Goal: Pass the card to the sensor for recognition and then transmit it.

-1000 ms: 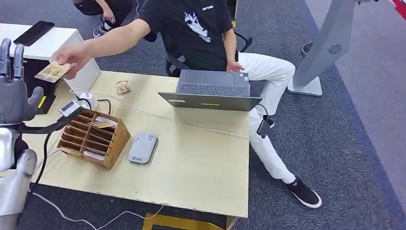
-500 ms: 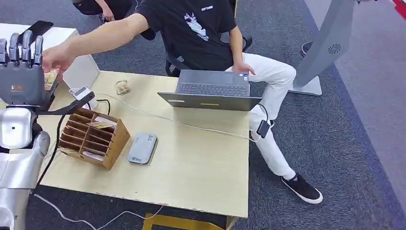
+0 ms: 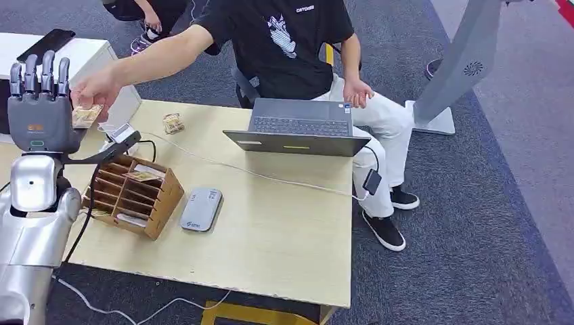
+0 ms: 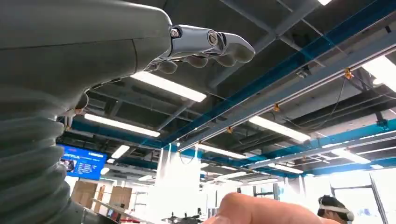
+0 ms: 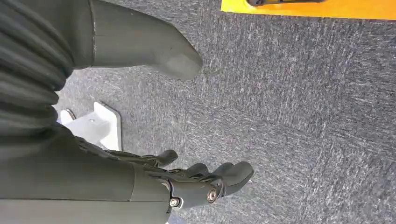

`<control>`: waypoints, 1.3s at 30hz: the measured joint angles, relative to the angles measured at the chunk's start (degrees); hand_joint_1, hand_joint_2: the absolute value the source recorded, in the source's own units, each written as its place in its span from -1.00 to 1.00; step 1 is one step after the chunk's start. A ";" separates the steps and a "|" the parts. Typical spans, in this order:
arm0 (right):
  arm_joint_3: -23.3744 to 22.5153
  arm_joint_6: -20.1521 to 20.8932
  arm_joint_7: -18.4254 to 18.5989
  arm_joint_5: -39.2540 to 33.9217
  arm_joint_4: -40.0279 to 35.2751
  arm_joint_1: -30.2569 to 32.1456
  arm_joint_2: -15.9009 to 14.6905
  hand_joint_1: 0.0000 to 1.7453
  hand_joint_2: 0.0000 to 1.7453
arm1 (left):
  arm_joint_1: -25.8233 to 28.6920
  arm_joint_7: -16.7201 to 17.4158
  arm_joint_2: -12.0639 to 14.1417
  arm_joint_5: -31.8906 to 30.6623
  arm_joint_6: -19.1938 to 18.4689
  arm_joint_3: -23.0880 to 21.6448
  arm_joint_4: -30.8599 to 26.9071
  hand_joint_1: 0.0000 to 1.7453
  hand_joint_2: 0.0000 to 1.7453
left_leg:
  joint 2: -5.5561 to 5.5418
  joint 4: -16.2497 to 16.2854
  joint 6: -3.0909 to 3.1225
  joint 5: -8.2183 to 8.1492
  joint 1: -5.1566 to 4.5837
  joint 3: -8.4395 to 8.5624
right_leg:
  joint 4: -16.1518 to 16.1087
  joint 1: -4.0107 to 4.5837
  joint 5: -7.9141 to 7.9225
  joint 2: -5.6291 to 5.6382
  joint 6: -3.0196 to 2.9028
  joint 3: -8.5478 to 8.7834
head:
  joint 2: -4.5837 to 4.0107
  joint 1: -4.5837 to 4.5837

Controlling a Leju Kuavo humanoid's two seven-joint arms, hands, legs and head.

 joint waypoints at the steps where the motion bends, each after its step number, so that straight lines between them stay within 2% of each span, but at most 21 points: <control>1: 0.00 0.00 -0.02 0.00 0.00 0.00 0.00 -1.00 1.00 | 0.00 0.00 -0.09 0.05 -0.22 0.00 0.00 0.88 1.00 | -0.01 0.00 0.00 0.00 0.00 0.00 | 0.00 0.00 0.00 0.00 0.00 0.00 | 0.00 0.00; 2: 0.00 0.00 -0.11 0.00 0.00 -0.02 0.00 -1.00 1.00 | -0.01 -0.02 -0.11 0.15 -0.48 0.00 0.00 1.00 1.00 | -0.01 0.00 0.00 0.00 0.00 0.00 | 0.00 0.00 0.00 0.00 0.00 0.00 | 0.00 0.00; 20: -0.66 0.00 -0.57 0.22 -0.02 0.01 -0.02 -1.00 1.00 | -0.09 -0.66 -1.42 3.28 -0.15 0.00 -0.68 1.00 1.00 | 0.01 0.00 0.00 0.00 0.00 -0.03 | 0.00 0.00 0.00 0.02 0.00 -0.03 | 0.00 0.00; 30: -0.98 -0.09 -1.03 0.24 -0.17 -0.38 -0.15 -1.00 1.00 | -0.61 -1.33 -1.79 7.04 0.61 0.00 -1.55 1.00 1.00 | 0.03 0.00 0.00 0.01 0.00 -0.02 | 0.00 0.00 0.03 0.03 -0.04 -0.03 | 0.00 0.00; 36: -1.44 -0.33 -1.03 0.13 -0.24 -0.40 -0.24 -1.00 1.00 | -0.44 -2.29 -3.13 8.43 1.79 0.00 -3.41 1.00 1.00 | 0.03 0.01 0.00 0.00 -0.01 -0.03 | 0.00 0.00 0.03 0.02 -0.04 -0.03 | 0.00 0.00; 39: -1.73 -0.50 -0.85 0.15 -0.24 -0.39 -0.33 -1.00 1.00 | 0.33 -3.24 -4.66 9.82 1.73 -0.79 -5.18 1.00 1.00 | 0.00 0.01 0.00 0.00 -0.02 -0.03 | 0.00 -0.01 0.03 0.01 -0.04 -0.02 | 0.00 0.00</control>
